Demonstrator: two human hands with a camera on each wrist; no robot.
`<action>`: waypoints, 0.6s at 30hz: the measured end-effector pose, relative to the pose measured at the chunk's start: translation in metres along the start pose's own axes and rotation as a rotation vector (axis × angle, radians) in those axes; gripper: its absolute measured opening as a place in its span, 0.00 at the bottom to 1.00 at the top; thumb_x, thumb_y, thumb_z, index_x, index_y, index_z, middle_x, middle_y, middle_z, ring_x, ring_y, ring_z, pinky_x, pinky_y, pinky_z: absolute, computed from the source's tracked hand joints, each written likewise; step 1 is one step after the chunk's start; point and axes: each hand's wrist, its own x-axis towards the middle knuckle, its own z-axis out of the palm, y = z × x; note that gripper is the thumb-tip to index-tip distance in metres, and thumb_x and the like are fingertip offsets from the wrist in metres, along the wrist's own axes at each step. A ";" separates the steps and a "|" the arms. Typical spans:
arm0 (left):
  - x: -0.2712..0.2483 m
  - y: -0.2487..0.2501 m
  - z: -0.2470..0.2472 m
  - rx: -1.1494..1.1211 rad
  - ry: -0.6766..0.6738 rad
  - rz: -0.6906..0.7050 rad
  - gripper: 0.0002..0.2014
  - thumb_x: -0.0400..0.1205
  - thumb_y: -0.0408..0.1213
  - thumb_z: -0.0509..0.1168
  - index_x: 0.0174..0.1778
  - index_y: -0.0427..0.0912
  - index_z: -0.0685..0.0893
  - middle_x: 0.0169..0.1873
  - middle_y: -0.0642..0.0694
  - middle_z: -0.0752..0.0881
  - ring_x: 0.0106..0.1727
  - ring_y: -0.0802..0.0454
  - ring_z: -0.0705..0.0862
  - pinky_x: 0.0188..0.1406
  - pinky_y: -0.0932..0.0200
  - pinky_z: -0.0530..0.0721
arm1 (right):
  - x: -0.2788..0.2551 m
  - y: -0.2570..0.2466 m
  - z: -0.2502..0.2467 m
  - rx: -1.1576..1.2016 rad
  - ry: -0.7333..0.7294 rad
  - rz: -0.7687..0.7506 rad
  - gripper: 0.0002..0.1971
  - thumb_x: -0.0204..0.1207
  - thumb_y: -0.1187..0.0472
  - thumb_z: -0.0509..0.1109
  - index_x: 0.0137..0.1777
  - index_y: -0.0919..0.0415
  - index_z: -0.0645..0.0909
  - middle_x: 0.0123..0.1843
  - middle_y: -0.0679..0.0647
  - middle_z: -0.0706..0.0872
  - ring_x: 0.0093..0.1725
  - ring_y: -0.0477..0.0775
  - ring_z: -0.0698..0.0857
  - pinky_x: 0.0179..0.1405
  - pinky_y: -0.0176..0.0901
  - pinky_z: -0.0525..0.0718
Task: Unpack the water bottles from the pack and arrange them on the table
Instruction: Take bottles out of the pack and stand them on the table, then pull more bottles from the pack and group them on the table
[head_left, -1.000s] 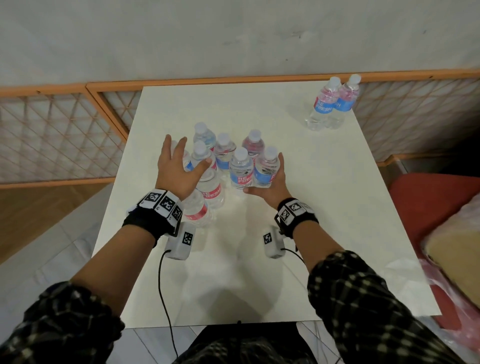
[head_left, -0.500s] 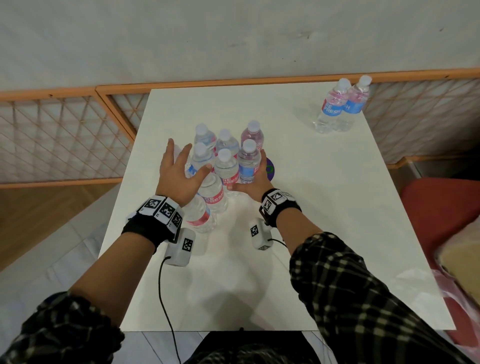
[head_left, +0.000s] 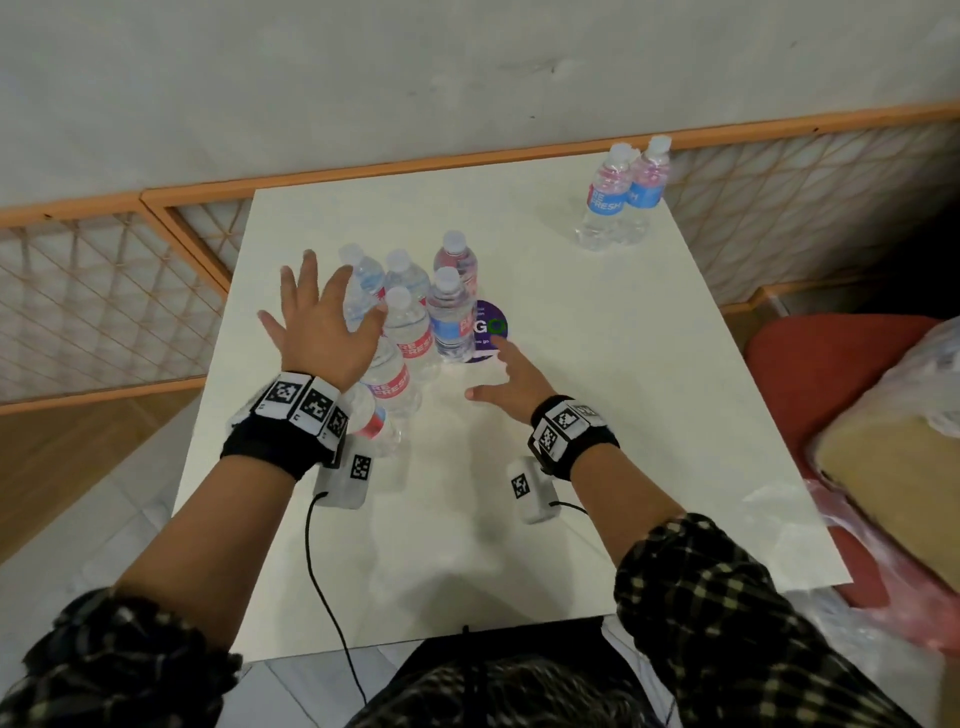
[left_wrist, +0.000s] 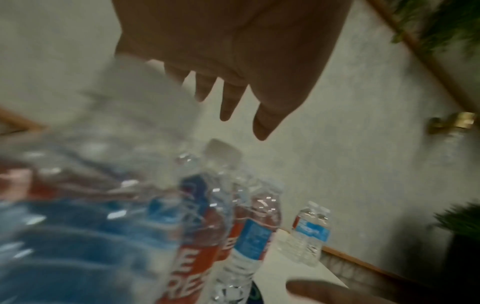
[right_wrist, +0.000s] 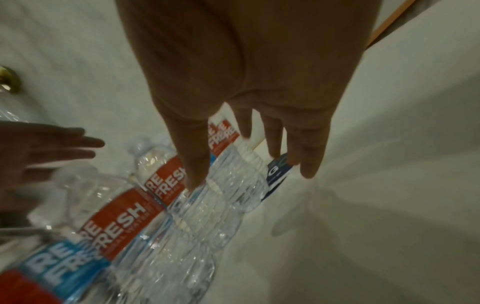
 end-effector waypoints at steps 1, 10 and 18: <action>-0.002 0.010 0.000 -0.021 0.034 0.084 0.26 0.81 0.52 0.62 0.75 0.49 0.71 0.83 0.45 0.57 0.84 0.42 0.49 0.76 0.29 0.47 | -0.015 0.006 -0.010 -0.015 -0.008 0.028 0.41 0.67 0.56 0.80 0.78 0.53 0.65 0.76 0.56 0.71 0.75 0.56 0.71 0.74 0.49 0.71; -0.062 0.176 0.096 -0.174 -0.464 0.664 0.14 0.83 0.44 0.63 0.60 0.42 0.84 0.61 0.44 0.84 0.63 0.44 0.81 0.66 0.50 0.76 | -0.135 0.072 -0.153 -0.060 0.245 0.180 0.20 0.72 0.57 0.76 0.64 0.55 0.80 0.56 0.50 0.85 0.55 0.50 0.84 0.50 0.39 0.81; -0.141 0.342 0.184 -0.062 -0.724 0.995 0.15 0.81 0.45 0.65 0.63 0.49 0.84 0.76 0.44 0.69 0.77 0.44 0.67 0.74 0.46 0.70 | -0.228 0.143 -0.284 -0.108 0.474 0.427 0.18 0.76 0.57 0.70 0.66 0.58 0.79 0.65 0.55 0.84 0.60 0.55 0.83 0.60 0.41 0.78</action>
